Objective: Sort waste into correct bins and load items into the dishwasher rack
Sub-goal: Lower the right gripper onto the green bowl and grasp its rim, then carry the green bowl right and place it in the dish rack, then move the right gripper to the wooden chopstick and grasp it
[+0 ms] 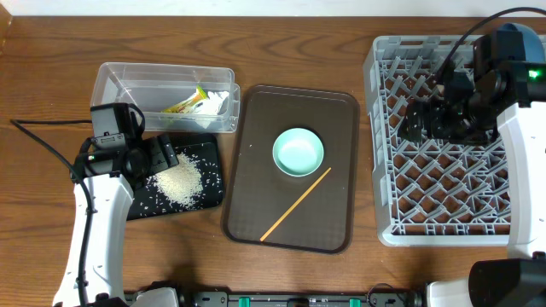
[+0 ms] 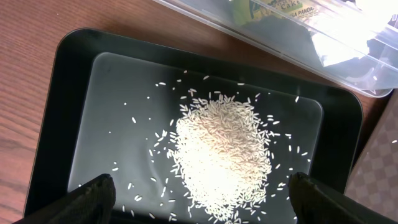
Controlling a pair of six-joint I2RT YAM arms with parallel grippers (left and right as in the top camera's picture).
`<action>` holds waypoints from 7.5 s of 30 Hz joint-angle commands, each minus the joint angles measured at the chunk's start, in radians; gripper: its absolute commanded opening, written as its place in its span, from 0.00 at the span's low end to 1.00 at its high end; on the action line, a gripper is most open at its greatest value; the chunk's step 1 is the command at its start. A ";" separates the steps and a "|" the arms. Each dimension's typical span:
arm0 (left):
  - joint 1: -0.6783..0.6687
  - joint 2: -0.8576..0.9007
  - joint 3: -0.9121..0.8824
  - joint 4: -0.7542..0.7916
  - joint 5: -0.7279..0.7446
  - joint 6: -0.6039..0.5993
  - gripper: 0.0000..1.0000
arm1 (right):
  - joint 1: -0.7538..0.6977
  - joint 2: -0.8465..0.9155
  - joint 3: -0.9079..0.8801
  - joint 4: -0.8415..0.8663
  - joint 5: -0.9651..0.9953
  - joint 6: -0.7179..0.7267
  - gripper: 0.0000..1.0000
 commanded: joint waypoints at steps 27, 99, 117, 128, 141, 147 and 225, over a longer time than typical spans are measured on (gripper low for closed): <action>0.004 -0.010 0.004 -0.003 -0.006 0.002 0.91 | 0.484 0.020 0.001 0.292 0.150 0.270 0.99; 0.004 -0.010 0.004 -0.003 -0.006 0.002 0.92 | 0.455 0.138 0.038 0.371 0.924 0.435 0.01; 0.004 -0.010 0.004 -0.003 -0.006 0.002 0.91 | 0.255 0.173 0.034 0.461 1.529 0.347 0.01; 0.004 -0.010 0.004 -0.003 -0.006 0.002 0.91 | 0.223 0.248 0.029 0.450 1.451 0.330 0.01; 0.004 -0.010 0.004 -0.003 -0.006 0.002 0.92 | 0.225 0.391 0.027 0.403 1.443 0.331 0.01; 0.004 -0.010 0.004 -0.003 -0.006 0.002 0.91 | 0.223 0.436 0.026 0.357 1.443 0.394 0.01; 0.004 -0.010 0.004 -0.003 -0.006 0.002 0.92 | 0.819 0.137 -0.513 0.589 0.262 1.071 0.95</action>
